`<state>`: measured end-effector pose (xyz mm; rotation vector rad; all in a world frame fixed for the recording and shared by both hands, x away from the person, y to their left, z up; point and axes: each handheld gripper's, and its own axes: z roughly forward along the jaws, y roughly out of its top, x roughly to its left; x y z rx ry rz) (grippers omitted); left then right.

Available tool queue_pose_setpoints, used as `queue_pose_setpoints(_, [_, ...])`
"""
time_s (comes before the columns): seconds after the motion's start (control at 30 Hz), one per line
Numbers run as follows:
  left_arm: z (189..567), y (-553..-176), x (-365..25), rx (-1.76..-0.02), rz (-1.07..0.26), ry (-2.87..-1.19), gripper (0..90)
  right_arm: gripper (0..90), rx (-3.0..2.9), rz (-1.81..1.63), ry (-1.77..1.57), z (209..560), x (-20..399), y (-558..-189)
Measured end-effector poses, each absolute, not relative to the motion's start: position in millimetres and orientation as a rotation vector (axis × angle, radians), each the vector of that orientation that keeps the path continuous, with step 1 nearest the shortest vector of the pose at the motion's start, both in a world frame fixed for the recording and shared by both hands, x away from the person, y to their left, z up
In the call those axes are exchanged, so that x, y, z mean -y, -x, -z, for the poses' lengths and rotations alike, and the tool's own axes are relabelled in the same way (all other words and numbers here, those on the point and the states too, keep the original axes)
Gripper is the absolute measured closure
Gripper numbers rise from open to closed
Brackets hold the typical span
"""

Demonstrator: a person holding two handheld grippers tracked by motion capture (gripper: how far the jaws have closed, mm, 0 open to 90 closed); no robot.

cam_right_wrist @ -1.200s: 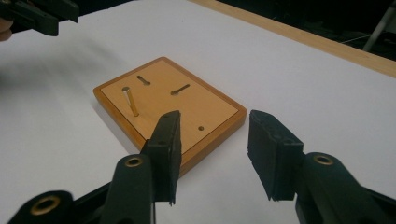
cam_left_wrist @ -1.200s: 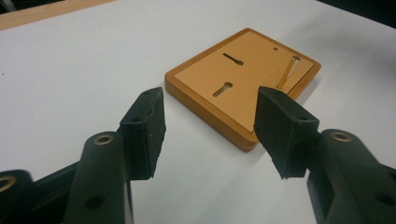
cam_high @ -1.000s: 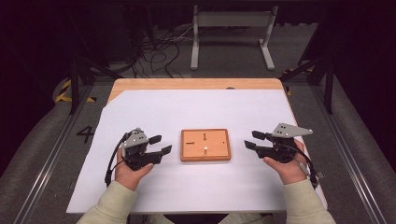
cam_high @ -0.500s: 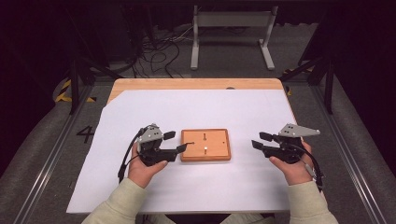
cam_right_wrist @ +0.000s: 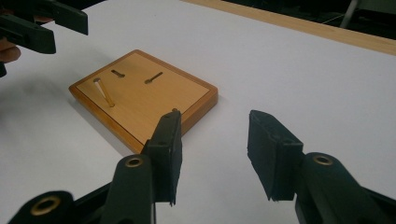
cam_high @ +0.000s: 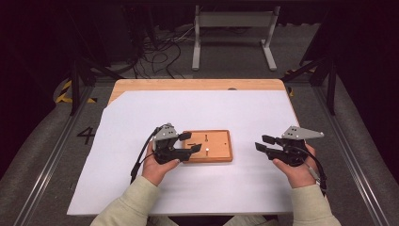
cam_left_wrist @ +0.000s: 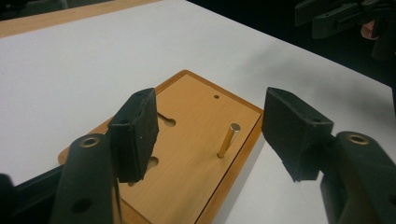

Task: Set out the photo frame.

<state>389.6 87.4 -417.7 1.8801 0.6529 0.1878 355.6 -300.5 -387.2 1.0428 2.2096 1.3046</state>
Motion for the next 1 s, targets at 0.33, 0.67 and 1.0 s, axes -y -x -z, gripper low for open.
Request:
queue_pose_setpoints(0.33, [434,-393,-64,-0.589,-0.184,-1.974,45.3,55.2,-2.213,-1.3,-1.045,389,300,-355])
queue_pose_setpoints(0.67, [446,-399,-53,-0.56,-0.133,-2.031,58.3,55.0,-2.214,-1.291,-1.063,391,302,-350])
queue_pose_setpoints(1.0, [452,-403,-40,-0.499,-0.17,-2.1,72.5,54.4,-2.209,-1.279,-1.082,395,308,-346])
